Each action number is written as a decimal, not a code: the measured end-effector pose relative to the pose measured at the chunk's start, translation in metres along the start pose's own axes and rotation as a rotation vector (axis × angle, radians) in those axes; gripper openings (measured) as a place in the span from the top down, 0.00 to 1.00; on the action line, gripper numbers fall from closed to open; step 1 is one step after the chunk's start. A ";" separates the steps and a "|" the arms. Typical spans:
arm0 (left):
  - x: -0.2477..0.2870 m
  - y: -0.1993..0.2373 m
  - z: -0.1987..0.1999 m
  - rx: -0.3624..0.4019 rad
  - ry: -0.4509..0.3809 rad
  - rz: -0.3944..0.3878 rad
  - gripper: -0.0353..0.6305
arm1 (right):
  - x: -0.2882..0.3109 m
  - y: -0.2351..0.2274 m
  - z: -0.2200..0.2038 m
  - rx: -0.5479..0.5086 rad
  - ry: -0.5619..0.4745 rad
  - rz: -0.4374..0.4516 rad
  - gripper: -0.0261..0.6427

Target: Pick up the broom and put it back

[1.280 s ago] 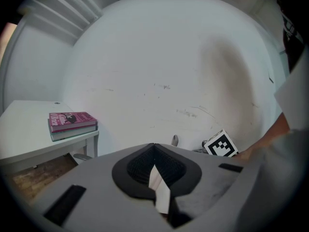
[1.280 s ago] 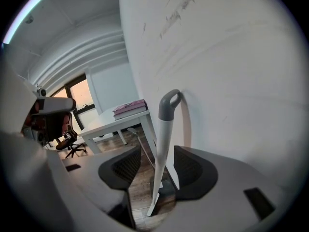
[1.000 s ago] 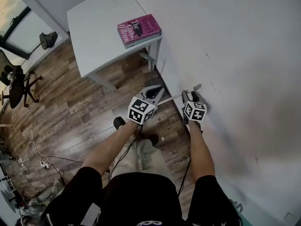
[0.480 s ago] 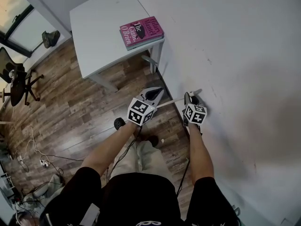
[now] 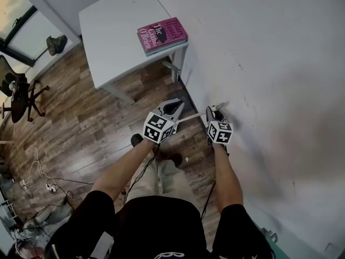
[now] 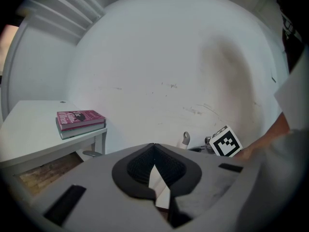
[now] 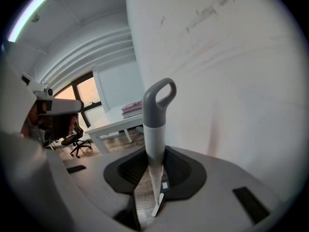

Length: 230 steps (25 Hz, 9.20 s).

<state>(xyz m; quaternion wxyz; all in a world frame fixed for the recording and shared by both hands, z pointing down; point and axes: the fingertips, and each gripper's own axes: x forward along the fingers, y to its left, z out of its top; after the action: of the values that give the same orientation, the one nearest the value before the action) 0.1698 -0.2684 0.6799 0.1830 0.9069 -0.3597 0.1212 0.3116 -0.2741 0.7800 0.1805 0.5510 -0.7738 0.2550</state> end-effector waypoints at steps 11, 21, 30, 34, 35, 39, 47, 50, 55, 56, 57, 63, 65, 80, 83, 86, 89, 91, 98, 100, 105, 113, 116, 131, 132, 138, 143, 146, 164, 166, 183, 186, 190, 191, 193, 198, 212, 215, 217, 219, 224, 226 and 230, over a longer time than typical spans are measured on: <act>-0.052 0.021 -0.003 -0.022 -0.023 0.059 0.91 | -0.012 0.061 -0.002 -0.109 0.028 0.063 0.79; -0.086 0.023 0.010 0.001 -0.051 0.084 0.91 | -0.045 0.085 0.010 -0.177 0.018 0.068 0.79; -0.110 0.022 0.031 -0.025 -0.100 0.117 0.91 | -0.076 0.095 0.039 -0.207 -0.012 0.087 0.79; -0.124 0.019 0.048 -0.017 -0.129 0.109 0.91 | -0.093 0.102 0.051 -0.204 -0.040 0.081 0.79; -0.128 0.019 0.052 -0.015 -0.135 0.107 0.91 | -0.098 0.105 0.055 -0.203 -0.050 0.079 0.79; -0.142 0.020 0.073 -0.014 -0.162 0.094 0.91 | -0.117 0.120 0.076 -0.195 -0.100 0.068 0.79; -0.178 0.007 0.097 0.011 -0.193 0.044 0.91 | -0.153 0.155 0.118 -0.195 -0.190 0.047 0.79; -0.194 0.008 0.103 0.022 -0.208 0.041 0.91 | -0.164 0.169 0.135 -0.200 -0.230 0.043 0.79; -0.222 0.015 0.108 0.025 -0.225 0.040 0.91 | -0.180 0.197 0.162 -0.210 -0.294 0.039 0.79; -0.226 0.016 0.108 0.024 -0.229 0.040 0.91 | -0.183 0.202 0.166 -0.211 -0.305 0.039 0.79; -0.230 0.016 0.108 0.023 -0.231 0.040 0.91 | -0.186 0.205 0.170 -0.212 -0.314 0.039 0.79; -0.253 0.020 0.109 0.022 -0.252 0.042 0.91 | -0.199 0.227 0.186 -0.219 -0.353 0.042 0.79; -0.259 0.020 0.107 0.023 -0.254 0.044 0.91 | -0.202 0.233 0.186 -0.220 -0.360 0.042 0.79; -0.298 0.019 0.093 0.034 -0.260 0.046 0.91 | -0.216 0.270 0.176 -0.232 -0.361 0.050 0.79; -0.303 0.018 0.091 0.036 -0.261 0.046 0.91 | -0.218 0.275 0.172 -0.232 -0.357 0.052 0.79; -0.305 0.014 0.091 0.035 -0.267 0.044 0.91 | -0.221 0.277 0.168 -0.235 -0.351 0.052 0.79; -0.308 0.009 0.088 0.039 -0.270 0.036 0.91 | -0.224 0.277 0.163 -0.231 -0.349 0.052 0.79; -0.309 0.006 0.086 0.039 -0.268 0.033 0.91 | -0.226 0.276 0.159 -0.227 -0.345 0.049 0.79; -0.304 -0.001 0.071 0.044 -0.241 0.040 0.91 | -0.219 0.268 0.139 -0.212 -0.321 0.056 0.79; -0.299 -0.001 0.068 0.050 -0.231 0.044 0.91 | -0.214 0.263 0.135 -0.207 -0.313 0.059 0.79; -0.281 -0.004 0.066 0.050 -0.218 0.050 0.91 | -0.206 0.249 0.123 -0.198 -0.287 0.070 0.79; -0.244 -0.008 0.059 0.061 -0.176 0.046 0.91 | -0.184 0.222 0.108 -0.173 -0.241 0.072 0.79; -0.231 -0.004 0.053 0.045 -0.157 0.049 0.91 | -0.173 0.213 0.104 -0.172 -0.219 0.076 0.79; -0.162 0.012 0.047 0.006 -0.108 0.050 0.91 | -0.115 0.173 0.084 -0.201 -0.122 0.075 0.79; -0.158 0.013 0.046 0.005 -0.105 0.050 0.91 | -0.109 0.170 0.083 -0.200 -0.119 0.076 0.79; -0.135 0.014 0.044 -0.016 -0.098 0.036 0.91 | -0.079 0.154 0.070 -0.204 -0.070 0.075 0.79; -0.117 0.022 0.040 -0.018 -0.082 0.033 0.91 | -0.052 0.145 0.063 -0.188 -0.038 0.085 0.79; -0.110 0.030 0.035 -0.029 -0.069 0.043 0.91 | -0.037 0.143 0.058 -0.181 -0.020 0.090 0.79; -0.076 0.063 0.025 -0.064 -0.039 0.076 0.91 | 0.032 0.117 0.019 -0.131 0.085 0.085 0.79; -0.073 0.062 0.025 -0.071 -0.038 0.078 0.91 | 0.033 0.112 0.017 -0.130 0.095 0.088 0.79; -0.026 0.040 0.023 -0.075 -0.023 0.065 0.91 | 0.035 0.016 0.018 0.081 0.094 -0.009 0.79; -0.015 0.034 0.023 -0.077 -0.028 0.061 0.91 | 0.035 0.000 0.016 0.105 0.092 -0.029 0.79; -0.007 0.027 0.021 -0.079 -0.036 0.057 0.91 | 0.032 -0.016 0.012 0.110 0.093 -0.058 0.79; -0.006 0.026 0.020 -0.081 -0.038 0.057 0.91 | 0.031 -0.019 0.011 0.109 0.095 -0.065 0.79; -0.004 0.024 0.018 -0.086 -0.042 0.059 0.91 | 0.030 -0.026 0.009 0.108 0.096 -0.076 0.79; 0.000 0.023 0.017 -0.088 -0.047 0.061 0.91 | 0.026 -0.038 0.008 0.132 0.093 -0.094 0.79; 0.003 0.011 0.013 -0.077 -0.036 0.053 0.91 | 0.007 -0.050 -0.001 0.158 0.097 -0.104 0.79; -0.004 0.006 0.012 -0.071 -0.030 0.043 0.91 | -0.005 -0.047 -0.001 0.168 0.087 -0.110 0.79; -0.011 0.004 0.010 -0.067 -0.021 0.040 0.91 | -0.013 -0.042 -0.001 0.175 0.078 -0.114 0.79; -0.018 0.003 0.008 -0.066 -0.014 0.039 0.91 | -0.022 -0.038 -0.001 0.177 0.071 -0.122 0.79; -0.038 0.000 0.011 -0.066 -0.020 0.038 0.91 | -0.043 -0.025 0.001 0.169 0.053 -0.141 0.79; -0.047 -0.003 0.013 -0.061 -0.024 0.035 0.91 | -0.052 -0.019 0.001 0.166 0.046 -0.148 0.79; -0.071 -0.006 0.017 -0.058 -0.040 0.035 0.91 | -0.073 0.001 0.007 0.162 0.016 -0.152 0.79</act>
<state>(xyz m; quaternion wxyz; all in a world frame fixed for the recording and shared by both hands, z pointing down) 0.1250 -0.2280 0.6378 0.1998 0.8971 -0.3823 0.0955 0.3342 -0.2226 0.7333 0.1606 0.6188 -0.7052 0.3065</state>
